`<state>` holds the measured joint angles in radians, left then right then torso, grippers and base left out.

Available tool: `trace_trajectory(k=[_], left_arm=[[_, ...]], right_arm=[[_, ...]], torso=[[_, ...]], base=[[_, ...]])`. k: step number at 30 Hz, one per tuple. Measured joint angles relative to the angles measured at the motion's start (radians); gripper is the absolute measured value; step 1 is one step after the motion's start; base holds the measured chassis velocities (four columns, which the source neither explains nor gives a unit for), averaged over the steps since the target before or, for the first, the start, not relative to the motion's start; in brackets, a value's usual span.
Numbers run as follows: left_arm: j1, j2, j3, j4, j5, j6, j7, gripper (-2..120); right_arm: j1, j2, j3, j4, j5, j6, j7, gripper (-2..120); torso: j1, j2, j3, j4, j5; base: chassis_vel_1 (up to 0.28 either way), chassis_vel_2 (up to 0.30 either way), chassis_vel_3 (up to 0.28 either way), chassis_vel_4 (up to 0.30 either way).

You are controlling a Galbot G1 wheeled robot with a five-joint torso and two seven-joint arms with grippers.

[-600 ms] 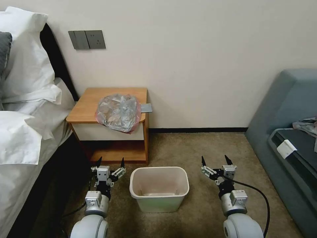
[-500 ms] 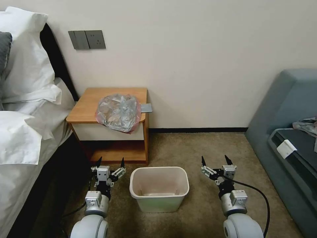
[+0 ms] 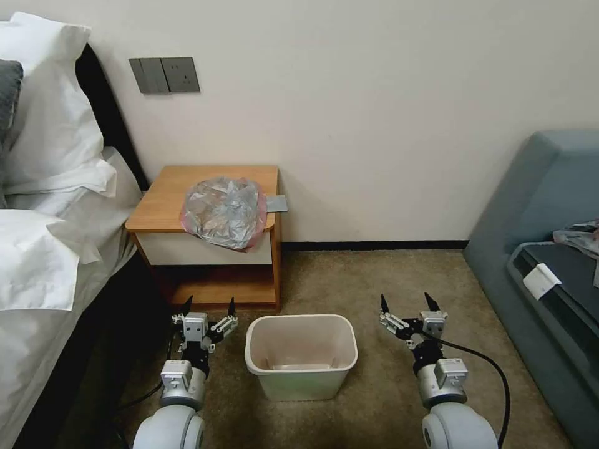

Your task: Pick up the garbage bag from the table and place it over the trash can.

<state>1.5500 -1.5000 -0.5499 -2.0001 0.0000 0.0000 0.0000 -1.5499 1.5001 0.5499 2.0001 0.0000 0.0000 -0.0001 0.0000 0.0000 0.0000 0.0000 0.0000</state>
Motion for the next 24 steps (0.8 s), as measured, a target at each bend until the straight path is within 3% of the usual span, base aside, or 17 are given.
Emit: trace_trajectory(k=[24], left_arm=[[0.000,0.000,0.000,0.000,0.000,0.000,0.000,100]], right_arm=[[0.000,0.000,0.000,0.000,0.000,0.000,0.000,100]], torso=[[0.000,0.000,0.000,0.0000,0.0000]], base=[[0.000,0.000,0.000,0.000]])
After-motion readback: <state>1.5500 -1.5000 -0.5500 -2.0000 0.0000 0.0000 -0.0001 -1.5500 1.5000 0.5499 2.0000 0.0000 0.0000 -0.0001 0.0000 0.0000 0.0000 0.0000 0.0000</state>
